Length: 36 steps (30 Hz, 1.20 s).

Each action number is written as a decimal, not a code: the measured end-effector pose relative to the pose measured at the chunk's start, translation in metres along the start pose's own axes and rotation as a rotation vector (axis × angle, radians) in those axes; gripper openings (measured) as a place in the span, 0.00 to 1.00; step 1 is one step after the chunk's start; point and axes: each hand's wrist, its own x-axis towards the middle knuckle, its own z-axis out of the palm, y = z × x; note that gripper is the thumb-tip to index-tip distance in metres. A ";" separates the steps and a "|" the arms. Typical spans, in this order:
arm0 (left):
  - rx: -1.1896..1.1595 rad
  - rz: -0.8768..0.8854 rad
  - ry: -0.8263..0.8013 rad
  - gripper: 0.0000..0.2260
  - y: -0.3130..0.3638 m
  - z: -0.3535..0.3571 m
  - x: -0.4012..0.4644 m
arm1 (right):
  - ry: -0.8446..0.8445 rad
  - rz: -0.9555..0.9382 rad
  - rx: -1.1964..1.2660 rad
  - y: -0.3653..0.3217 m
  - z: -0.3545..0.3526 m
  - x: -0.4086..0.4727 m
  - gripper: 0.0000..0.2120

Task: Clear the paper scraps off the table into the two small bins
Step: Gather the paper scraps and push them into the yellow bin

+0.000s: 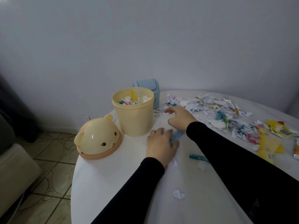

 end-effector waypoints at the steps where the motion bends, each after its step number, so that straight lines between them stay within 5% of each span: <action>1: -0.002 0.013 -0.002 0.17 -0.003 0.002 0.006 | 0.010 -0.024 -0.034 -0.001 0.004 0.008 0.22; 9: -0.277 0.120 0.103 0.10 -0.028 -0.001 0.034 | 0.043 -0.222 -0.433 -0.002 0.046 0.063 0.20; 13: -0.293 0.153 0.115 0.12 -0.028 0.001 0.038 | -0.104 -0.177 -0.397 -0.001 0.049 0.074 0.19; 25: -0.229 0.132 0.023 0.14 -0.027 -0.012 0.023 | -0.030 -0.108 -0.291 0.019 0.009 0.001 0.15; 36: -0.286 0.208 -0.075 0.12 -0.004 -0.027 -0.048 | -0.147 -0.057 -0.184 0.026 -0.027 -0.113 0.14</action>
